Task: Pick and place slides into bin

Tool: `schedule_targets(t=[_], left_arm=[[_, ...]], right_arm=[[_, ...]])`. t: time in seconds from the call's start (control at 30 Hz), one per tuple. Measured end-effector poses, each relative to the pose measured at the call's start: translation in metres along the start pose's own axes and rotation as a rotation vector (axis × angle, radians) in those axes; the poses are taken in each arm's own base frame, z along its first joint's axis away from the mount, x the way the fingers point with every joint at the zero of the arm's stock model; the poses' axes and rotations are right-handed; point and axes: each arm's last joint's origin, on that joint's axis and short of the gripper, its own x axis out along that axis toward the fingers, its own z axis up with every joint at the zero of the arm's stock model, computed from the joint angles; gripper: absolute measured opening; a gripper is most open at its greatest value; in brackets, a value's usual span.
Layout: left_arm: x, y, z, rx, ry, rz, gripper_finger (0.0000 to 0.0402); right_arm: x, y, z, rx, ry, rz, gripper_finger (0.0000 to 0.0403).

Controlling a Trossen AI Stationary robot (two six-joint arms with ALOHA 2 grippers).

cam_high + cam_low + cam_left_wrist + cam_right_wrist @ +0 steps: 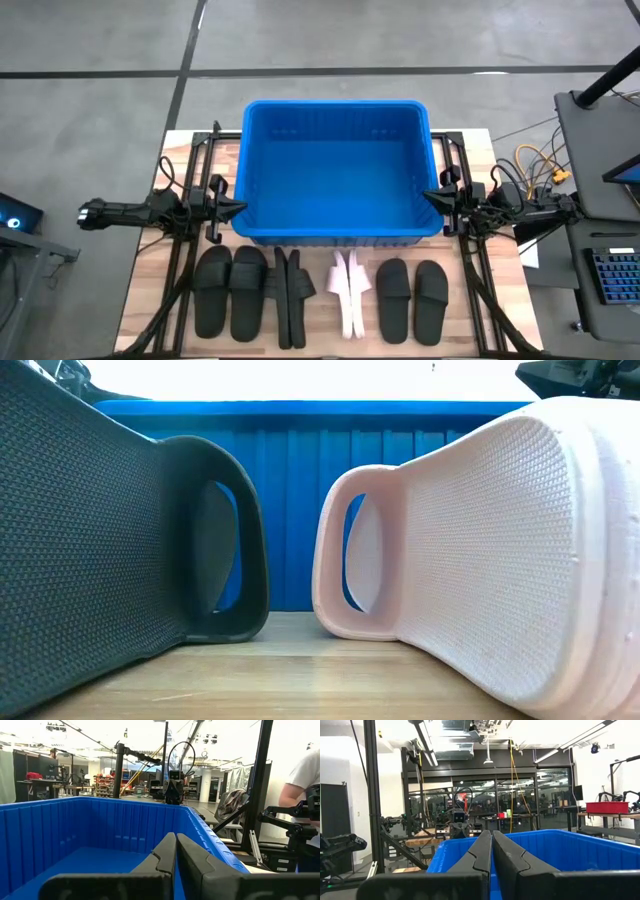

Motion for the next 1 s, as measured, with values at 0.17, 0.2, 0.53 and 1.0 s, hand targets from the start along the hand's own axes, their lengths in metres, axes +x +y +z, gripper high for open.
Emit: schedule_targets(t=[0.17,0.2,0.53,1.0], left_arm=[[0.0000,0.0000,0.0000,0.000,0.000,-0.001,0.0000],[0.0000,0.0000,0.0000,0.000,0.000,0.000,0.0000],[0.0000,0.0000,0.0000,0.000,0.000,-0.001,0.0000],[-0.0001,0.0006,0.0002,0.007,-0.003,0.020,0.0000]], right_arm=[[0.0000,0.0000,-0.0001,0.000,0.000,0.000,0.0009],[0.0000,0.0000,0.0001,0.000,0.000,0.000,0.0008],[0.0000,0.0000,0.0000,0.004,0.000,0.000,0.0008],[0.0000,-0.0001,0.0029,0.343,-0.029,0.004,0.0008]])
